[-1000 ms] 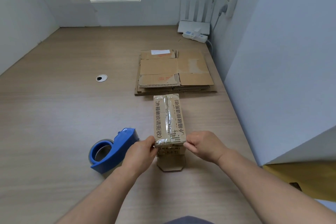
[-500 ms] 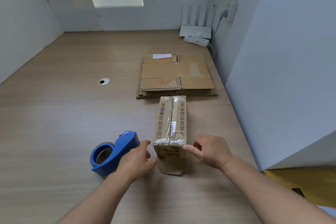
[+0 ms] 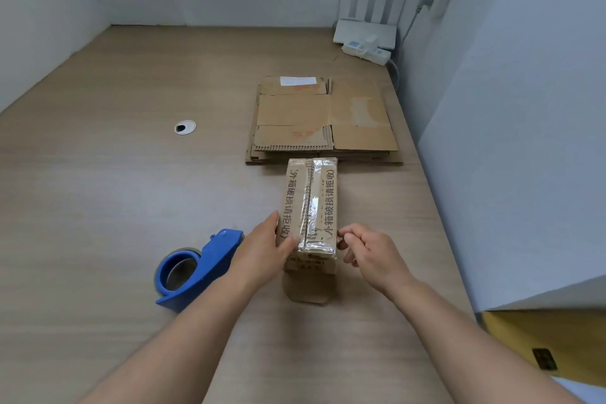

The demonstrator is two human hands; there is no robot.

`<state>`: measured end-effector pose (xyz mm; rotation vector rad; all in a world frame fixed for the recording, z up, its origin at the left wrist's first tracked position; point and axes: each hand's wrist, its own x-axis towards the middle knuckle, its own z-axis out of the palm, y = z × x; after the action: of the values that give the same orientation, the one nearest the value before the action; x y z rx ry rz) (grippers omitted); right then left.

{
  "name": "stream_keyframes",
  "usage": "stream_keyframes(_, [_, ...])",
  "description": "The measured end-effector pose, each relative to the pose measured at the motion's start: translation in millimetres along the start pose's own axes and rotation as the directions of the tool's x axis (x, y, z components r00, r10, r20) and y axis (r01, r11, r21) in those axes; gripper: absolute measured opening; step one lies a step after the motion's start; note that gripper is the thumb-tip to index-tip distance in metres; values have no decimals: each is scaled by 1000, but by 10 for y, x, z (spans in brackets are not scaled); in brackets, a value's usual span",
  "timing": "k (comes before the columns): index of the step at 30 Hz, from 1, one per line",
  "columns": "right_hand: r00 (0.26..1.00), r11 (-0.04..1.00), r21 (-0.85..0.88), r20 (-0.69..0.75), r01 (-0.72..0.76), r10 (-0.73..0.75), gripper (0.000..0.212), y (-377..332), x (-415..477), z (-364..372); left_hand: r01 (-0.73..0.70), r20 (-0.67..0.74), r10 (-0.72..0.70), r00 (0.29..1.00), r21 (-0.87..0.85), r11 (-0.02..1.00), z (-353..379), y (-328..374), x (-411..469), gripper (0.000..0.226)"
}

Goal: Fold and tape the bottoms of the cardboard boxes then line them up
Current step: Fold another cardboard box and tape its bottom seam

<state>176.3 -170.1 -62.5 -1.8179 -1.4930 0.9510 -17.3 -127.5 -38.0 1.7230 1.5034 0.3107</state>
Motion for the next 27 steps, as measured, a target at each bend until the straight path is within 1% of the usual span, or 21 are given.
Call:
stream_keyframes(1, [999, 998, 50, 4, -46, 46, 19, 25, 11, -6, -19, -4, 19, 1000, 7, 1000, 21, -11, 17, 42])
stream_keyframes(2, [998, 996, 55, 14, -66, 66, 16, 48, 20, -14, -24, -9, 24, 1000, 4, 1000, 39, -16, 27, 40])
stream_keyframes(4, [997, 997, 52, 55, -51, 49, 15, 62, 2, -43, -21, -15, 21, 1000, -1, 1000, 61, -22, 36, 39])
stream_keyframes(6, [994, 1000, 28, 111, -9, 5, 24, 71, -28, -87, -24, -16, 24, 1000, 2, 1000, 71, -13, 35, 40])
stream_keyframes(8, [986, 997, -68, 163, 38, -27, 34, 78, -46, -126, -31, -13, 31, 999, 8, 1000, 76, 1, 28, 40])
stream_keyframes(11, [979, 958, -256, 188, 131, -84, 38, 92, -46, -145, -35, -13, 35, 999, 4, 999, 81, 19, 19, 42])
stream_keyframes(13, [985, 927, -346, 143, 145, -101, 30, 85, -62, -131, -35, -15, 35, 999, 11, 999, 83, 36, 19, 41])
stream_keyframes(14, [989, 928, -348, 107, 131, -99, 22, 80, -76, -117, -31, -15, 31, 999, 14, 999, 84, 37, 22, 41])
stream_keyframes(15, [993, 942, -318, 79, 107, -86, 17, 84, -94, -91, -26, -14, 26, 1000, 18, 1000, 86, 40, 20, 42])
stream_keyframes(17, [999, 984, -174, 49, 31, -22, 24, 99, -147, -16, -21, -15, 21, 1000, 19, 1000, 89, 52, 17, 44])
stream_keyframes(19, [999, 999, 6, 5, -43, 43, 31, 129, -196, 61, -17, -15, 18, 1000, 12, 1000, 95, 61, 9, 45])
stream_keyframes(21, [994, 984, 146, -39, -99, 105, 32, 177, -230, 132, -10, -16, 10, 1000, 3, 1000, 100, 60, 0, 45])
stream_keyframes(23, [982, 946, 277, -38, -168, 186, 31, 234, -248, 191, 3, -17, -3, 1000, -3, 1000, 105, 61, -11, 47])
stream_keyframes(24, [974, 928, 310, -19, -208, 225, 32, 262, -254, 217, 6, -14, -6, 1000, -1, 1000, 107, 63, -19, 48])
stream_keyframes(27, [935, 888, 313, 3, -338, 355, 32, 331, -231, 255, -1, 18, 1, 1000, 13, 1000, 114, 94, -61, 51])
